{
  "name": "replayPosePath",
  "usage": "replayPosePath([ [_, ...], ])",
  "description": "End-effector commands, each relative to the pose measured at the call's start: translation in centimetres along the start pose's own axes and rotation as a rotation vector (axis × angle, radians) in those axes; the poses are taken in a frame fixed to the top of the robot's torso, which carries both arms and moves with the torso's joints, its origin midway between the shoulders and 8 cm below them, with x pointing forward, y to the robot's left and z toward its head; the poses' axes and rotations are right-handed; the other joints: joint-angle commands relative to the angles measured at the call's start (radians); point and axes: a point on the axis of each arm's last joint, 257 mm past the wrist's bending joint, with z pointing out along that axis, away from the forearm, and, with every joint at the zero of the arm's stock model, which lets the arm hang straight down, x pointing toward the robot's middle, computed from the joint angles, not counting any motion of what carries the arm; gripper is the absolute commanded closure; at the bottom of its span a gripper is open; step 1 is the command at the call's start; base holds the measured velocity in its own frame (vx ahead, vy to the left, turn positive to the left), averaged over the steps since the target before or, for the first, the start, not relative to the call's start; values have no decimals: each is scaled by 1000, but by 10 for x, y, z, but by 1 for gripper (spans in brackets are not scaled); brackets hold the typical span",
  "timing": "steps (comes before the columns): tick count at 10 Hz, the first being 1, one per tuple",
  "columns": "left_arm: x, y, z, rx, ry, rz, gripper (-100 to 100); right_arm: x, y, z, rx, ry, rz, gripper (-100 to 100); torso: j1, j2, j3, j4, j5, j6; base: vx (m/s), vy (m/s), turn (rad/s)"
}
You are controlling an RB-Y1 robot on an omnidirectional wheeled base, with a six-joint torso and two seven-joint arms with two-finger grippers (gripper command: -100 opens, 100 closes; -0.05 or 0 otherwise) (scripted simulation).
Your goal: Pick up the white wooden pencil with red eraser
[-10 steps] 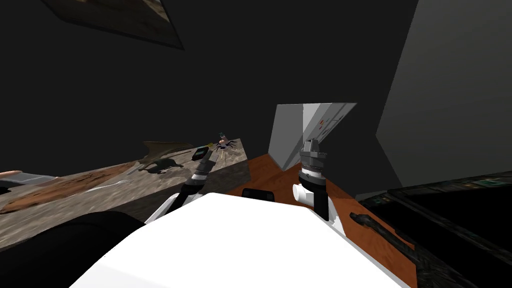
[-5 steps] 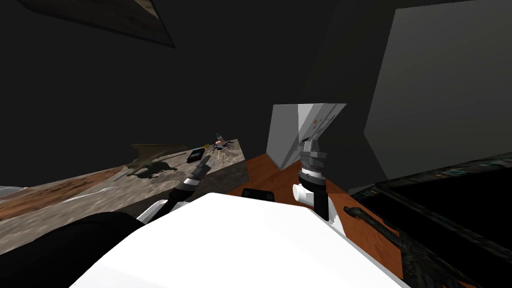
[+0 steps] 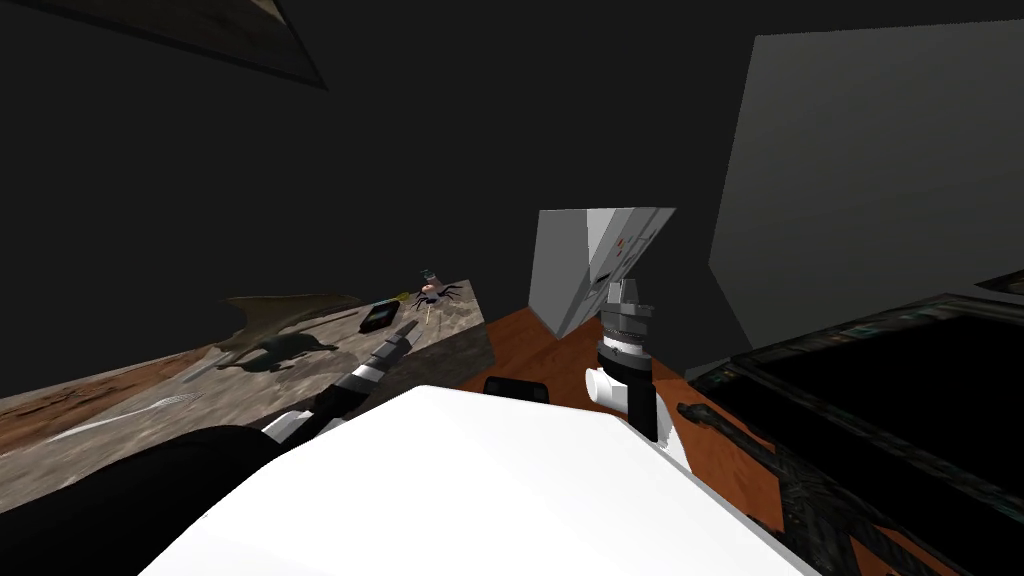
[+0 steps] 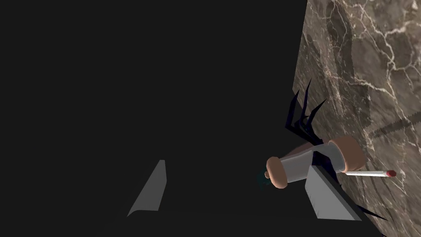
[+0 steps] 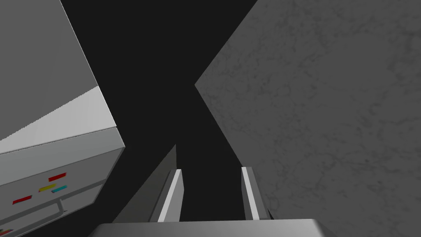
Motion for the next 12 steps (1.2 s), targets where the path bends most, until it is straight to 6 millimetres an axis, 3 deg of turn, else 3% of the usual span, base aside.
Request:
replayPosePath([
  [1,-2,10,-6,-32,13,-1,-100,0,0,0,0,0,0,0,0,0,0,0,0,0,30,-12,-41],
  [2,-7,27,-16,-96,39,19,-100,0,0,0,0,0,0,0,0,0,0,0,0,0,41,-22,-93],
  [3,-7,27,-16,-96,39,15,-100,0,0,0,0,0,0,0,0,0,0,0,0,0,34,-21,-53],
  [4,-12,45,-28,-161,66,36,-100,0,0,0,0,0,0,0,0,0,0,0,0,0,42,-21,-101],
  [5,-12,45,-28,-161,66,32,-100,0,0,0,0,0,0,0,0,-1,0,0,0,0,41,-16,-44],
  [6,-17,62,-40,-225,92,56,-100,0,0,0,0,0,0,0,0,-1,0,0,0,0,49,-24,-81],
  [7,-17,62,-40,-225,92,49,-100,0,0,0,0,0,0,0,0,-1,-1,0,0,0,42,-13,-53],
  [8,-23,78,-53,-289,118,72,-100,0,0,0,0,0,0,0,0,-1,-1,0,0,0,59,-20,-107],
  [9,-23,78,-53,-290,117,68,-100,0,0,0,0,0,0,0,0,-2,-1,0,0,0,53,-14,-44],
  [12,-36,109,-80,-416,167,109,-100,0,0,0,0,0,0,0,0,-2,-1,-1,0,0,68,-7,-72],
])
